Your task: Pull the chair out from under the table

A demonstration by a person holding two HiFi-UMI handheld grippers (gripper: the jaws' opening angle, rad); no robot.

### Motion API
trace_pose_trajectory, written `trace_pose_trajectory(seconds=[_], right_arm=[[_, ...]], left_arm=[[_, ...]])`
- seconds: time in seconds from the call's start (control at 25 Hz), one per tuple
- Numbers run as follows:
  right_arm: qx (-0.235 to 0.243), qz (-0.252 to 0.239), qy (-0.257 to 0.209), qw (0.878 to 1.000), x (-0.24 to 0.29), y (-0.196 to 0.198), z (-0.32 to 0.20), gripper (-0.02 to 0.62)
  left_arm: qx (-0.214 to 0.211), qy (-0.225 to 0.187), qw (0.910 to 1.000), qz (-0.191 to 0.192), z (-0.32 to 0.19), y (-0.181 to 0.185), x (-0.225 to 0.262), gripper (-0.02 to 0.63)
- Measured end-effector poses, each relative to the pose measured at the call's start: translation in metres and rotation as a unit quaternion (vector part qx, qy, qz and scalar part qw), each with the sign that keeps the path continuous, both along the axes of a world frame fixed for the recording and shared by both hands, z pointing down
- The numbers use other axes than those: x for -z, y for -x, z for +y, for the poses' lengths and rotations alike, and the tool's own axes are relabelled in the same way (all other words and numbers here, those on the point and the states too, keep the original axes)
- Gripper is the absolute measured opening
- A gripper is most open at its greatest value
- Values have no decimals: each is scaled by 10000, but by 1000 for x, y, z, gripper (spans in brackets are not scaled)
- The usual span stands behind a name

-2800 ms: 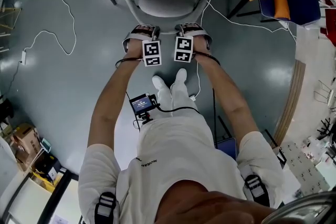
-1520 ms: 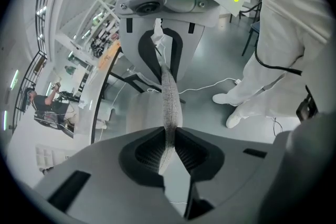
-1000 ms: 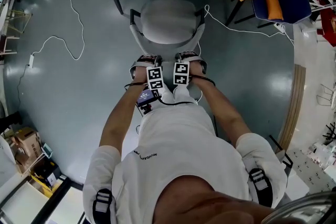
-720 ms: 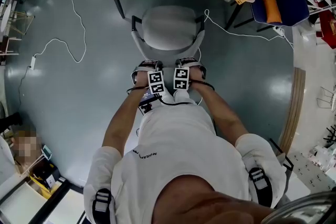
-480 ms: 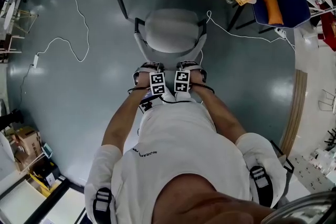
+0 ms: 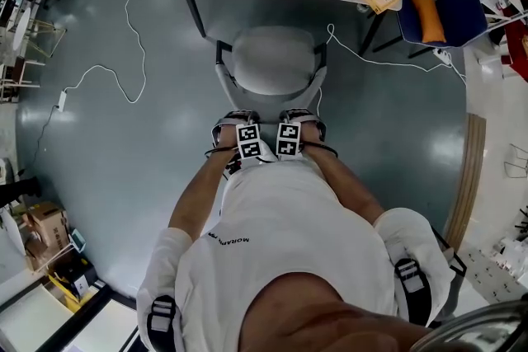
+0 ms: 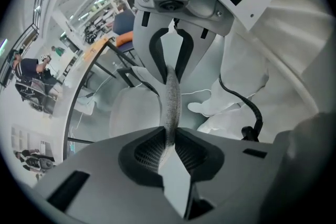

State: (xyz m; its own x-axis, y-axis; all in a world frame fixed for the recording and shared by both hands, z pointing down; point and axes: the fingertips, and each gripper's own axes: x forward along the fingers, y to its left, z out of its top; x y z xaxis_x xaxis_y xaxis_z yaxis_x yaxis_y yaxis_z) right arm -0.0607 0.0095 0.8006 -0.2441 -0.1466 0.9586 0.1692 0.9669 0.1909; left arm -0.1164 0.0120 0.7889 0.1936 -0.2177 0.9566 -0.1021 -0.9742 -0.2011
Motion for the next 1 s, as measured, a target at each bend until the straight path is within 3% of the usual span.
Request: trace_pose_trajectory(seconds=[0.2,0.6,1.0], right_arm=[[184,69,148,9997,2,1,12,80],[235,170,497,9983,4,-7,36,80],[72,146,648,9978,5,-9,39,84]], left_arm=[[207,78,9997,50,10,0,2,60],[200,528,9982,197,35,-8,6,60],[482,808,9953,233,38,-11,9,60]])
